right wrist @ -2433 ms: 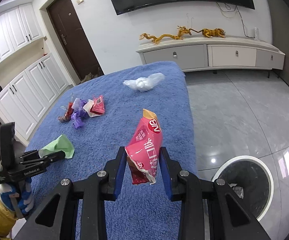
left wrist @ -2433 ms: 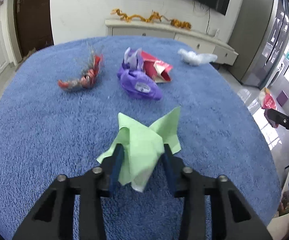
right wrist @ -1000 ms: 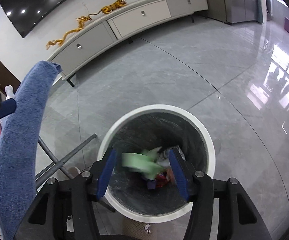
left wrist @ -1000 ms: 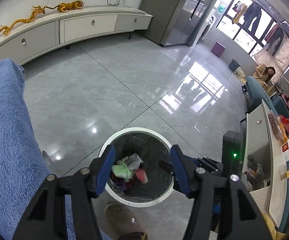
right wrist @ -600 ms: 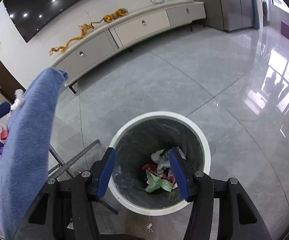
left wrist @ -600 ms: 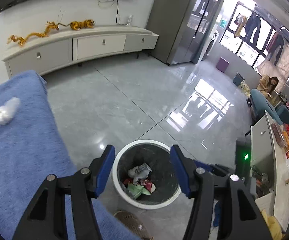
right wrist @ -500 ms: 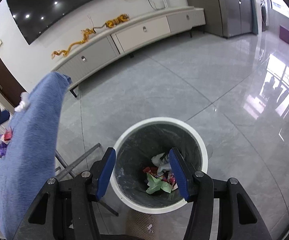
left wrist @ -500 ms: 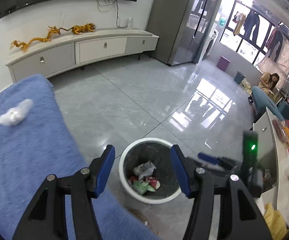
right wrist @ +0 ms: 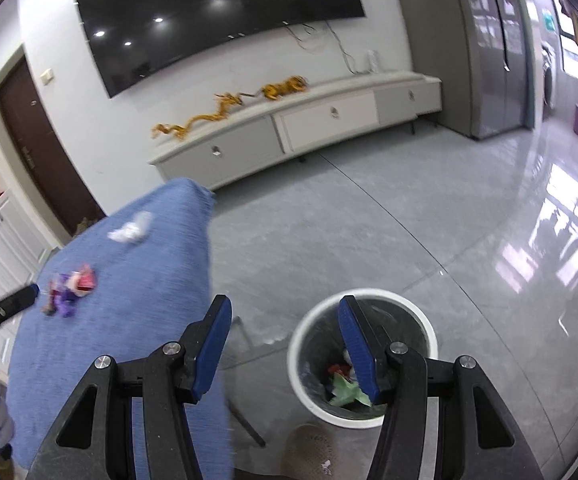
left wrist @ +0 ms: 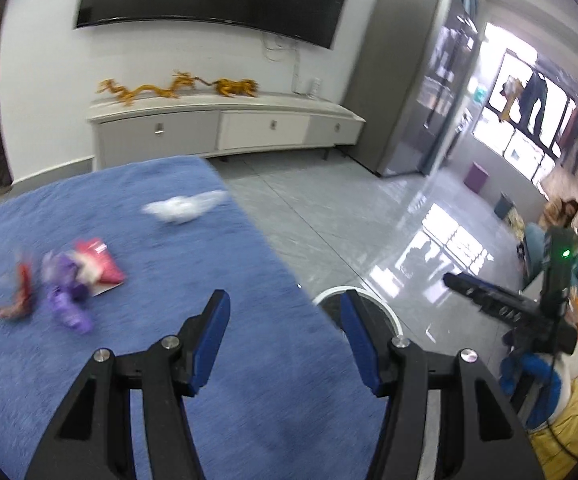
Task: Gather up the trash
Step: 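Grasp the red-and-clear wrapper with the left gripper while the right grasps the white plastic bag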
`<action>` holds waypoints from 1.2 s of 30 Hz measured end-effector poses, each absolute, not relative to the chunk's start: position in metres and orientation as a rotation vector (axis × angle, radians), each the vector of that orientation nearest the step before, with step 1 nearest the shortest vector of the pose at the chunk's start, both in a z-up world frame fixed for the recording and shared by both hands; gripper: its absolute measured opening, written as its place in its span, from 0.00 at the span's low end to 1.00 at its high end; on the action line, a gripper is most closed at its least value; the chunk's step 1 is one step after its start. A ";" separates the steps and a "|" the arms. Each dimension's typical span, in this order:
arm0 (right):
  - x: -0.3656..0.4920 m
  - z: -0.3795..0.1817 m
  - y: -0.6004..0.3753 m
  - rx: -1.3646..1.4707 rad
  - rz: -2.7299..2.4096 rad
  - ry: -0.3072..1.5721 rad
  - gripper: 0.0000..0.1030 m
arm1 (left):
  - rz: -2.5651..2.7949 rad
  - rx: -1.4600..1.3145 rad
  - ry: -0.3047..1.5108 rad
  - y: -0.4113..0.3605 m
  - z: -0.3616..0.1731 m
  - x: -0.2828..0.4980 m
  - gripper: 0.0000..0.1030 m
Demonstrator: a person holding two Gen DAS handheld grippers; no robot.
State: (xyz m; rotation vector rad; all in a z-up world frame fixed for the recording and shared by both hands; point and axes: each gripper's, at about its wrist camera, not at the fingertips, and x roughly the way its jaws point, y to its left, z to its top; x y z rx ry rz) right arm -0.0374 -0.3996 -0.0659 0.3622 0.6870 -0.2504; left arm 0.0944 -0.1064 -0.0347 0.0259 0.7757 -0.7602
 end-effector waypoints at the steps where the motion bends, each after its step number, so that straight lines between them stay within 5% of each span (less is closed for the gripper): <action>1: -0.036 -0.059 -0.392 0.355 -0.238 0.680 0.52 | -0.738 0.009 0.773 -0.089 -0.036 0.095 0.54; 16: 0.009 -0.036 -0.307 0.225 -0.122 0.722 0.55 | -0.469 -0.165 0.827 0.079 -0.083 0.122 0.54; 36: 0.137 -0.085 -0.280 0.158 0.051 0.821 0.59 | -0.358 -0.147 0.824 0.099 -0.105 0.197 0.54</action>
